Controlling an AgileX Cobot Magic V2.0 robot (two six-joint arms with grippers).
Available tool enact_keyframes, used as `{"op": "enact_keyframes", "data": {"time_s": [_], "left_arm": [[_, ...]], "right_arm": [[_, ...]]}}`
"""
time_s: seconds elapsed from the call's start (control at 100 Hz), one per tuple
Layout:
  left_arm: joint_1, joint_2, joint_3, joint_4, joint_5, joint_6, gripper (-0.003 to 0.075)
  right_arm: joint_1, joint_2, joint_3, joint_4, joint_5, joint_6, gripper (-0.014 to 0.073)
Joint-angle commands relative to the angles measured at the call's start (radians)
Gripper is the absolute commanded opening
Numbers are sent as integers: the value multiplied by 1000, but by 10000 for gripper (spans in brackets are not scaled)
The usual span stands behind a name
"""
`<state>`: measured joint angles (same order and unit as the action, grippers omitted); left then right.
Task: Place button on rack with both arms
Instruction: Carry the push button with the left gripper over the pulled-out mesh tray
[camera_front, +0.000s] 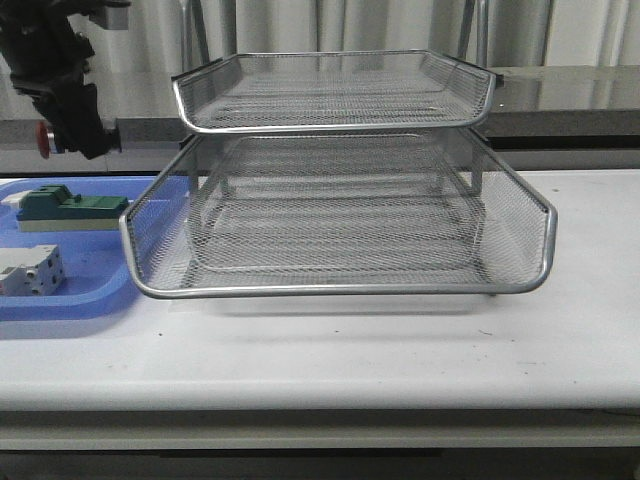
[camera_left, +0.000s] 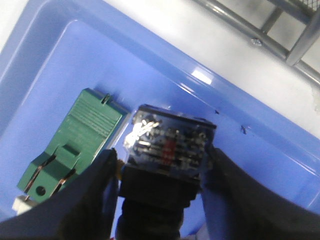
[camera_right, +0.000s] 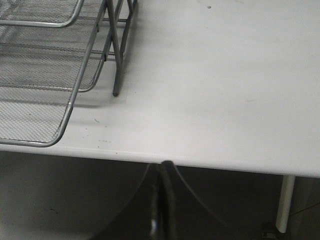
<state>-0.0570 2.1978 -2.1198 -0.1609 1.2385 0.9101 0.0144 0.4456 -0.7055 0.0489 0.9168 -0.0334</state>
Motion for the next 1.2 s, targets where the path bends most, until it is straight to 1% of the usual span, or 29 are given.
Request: {"op": "enact_keyframes", "data": {"time_s": [0.0,0.14,0.37,0.45,0.59,0.8,0.87,1.04,1.19], "left_arm": [[-5,-112,-24,-12,40,-29,113],[-5,-191,22,-12,40,-31,113],[-5,-365,179,-21,40,-48,113],[-14,-427,240,-21,40,-53,113],[-63,-529,321,-21,40,-53,113],[-202,-609,376,-21,40,-83,113],[-261,-609,376,-23,40,-104,113],[-419,-590,376,-25,40,-105,113],[-531,-550,376,-25,40,-105,113]], "right_arm": [[-5,6,-33,-9,-60,-1,-70],[-5,6,-33,-9,-60,-1,-70],[-5,6,-33,-9,-60,-1,-70],[-5,6,-33,-9,-60,-1,-70],[-5,6,-33,-9,-60,-1,-70],[-5,6,-33,-9,-60,-1,-70],[-5,6,-33,-9,-60,-1,-70],[-5,6,-33,-9,-60,-1,-70],[-5,6,-33,-9,-60,-1,-70]]}}
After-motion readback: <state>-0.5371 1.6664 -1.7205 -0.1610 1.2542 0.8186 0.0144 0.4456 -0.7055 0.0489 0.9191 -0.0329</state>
